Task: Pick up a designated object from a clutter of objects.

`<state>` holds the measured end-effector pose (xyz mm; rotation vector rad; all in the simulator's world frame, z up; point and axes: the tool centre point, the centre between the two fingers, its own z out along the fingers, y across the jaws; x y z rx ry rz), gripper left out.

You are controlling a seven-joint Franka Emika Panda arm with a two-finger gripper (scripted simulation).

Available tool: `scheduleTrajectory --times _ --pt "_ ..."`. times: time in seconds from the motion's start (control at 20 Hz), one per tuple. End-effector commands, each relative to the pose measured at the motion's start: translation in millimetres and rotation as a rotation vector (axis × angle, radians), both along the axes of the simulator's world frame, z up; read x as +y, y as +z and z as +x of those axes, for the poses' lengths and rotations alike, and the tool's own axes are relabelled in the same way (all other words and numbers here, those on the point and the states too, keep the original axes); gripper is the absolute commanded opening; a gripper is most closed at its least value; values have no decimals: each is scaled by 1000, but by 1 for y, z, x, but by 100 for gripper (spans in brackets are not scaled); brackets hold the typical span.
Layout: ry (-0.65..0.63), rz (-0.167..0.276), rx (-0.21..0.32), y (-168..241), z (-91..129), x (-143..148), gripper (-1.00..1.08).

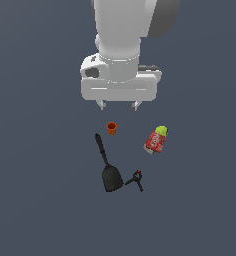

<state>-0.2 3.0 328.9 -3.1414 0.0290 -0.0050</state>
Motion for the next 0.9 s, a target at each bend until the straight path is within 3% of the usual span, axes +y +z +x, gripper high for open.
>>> scheduleTrajectory --times 0.0,0.45,0.85 --pt "0 0 0 0 0 0 100" --pt "20 -28 23 -11 -2 -1 100" --pt "35 -27 23 -19 1 -3 100"
